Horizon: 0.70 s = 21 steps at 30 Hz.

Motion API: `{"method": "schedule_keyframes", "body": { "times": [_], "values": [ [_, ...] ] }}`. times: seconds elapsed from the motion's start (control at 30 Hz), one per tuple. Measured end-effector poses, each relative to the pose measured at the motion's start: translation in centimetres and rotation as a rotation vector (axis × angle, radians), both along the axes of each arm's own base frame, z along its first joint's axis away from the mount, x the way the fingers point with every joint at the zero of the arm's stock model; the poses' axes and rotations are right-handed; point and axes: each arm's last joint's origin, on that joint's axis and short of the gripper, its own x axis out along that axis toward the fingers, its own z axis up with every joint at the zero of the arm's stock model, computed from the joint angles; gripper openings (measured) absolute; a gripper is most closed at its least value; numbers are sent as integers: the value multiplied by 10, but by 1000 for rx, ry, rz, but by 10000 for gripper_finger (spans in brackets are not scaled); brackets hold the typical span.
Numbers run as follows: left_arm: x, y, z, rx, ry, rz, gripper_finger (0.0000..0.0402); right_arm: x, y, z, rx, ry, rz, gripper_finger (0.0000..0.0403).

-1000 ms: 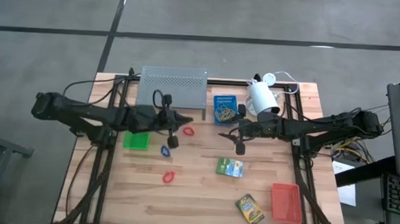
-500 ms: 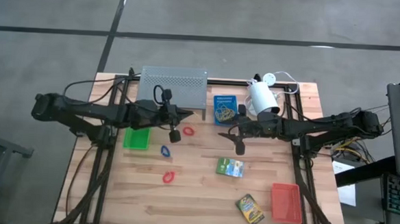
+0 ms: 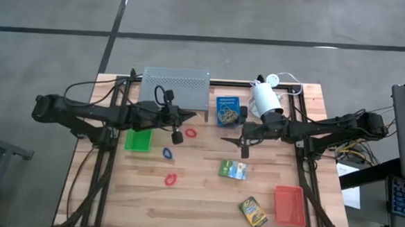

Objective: Pick & Place Office Desk Supplies
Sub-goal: Put the yellow rubber band into the blue bin

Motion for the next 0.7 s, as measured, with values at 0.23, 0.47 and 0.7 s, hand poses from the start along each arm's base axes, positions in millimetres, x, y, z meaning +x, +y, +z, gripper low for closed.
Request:
{"method": "schedule_keyframes", "body": {
  "times": [0.23,0.47,0.7],
  "values": [
    [1,0,3,-1,-31,-5,0,1,-1,8,-33,-76,-17,212],
    [3,-2,2,-13,-39,-67,0,3,-1,16,-30,-103,-20,211],
    [7,-2,-1,10,-27,-73,0,8,-1,15,-4,-127,-21,211]
  ]
}}
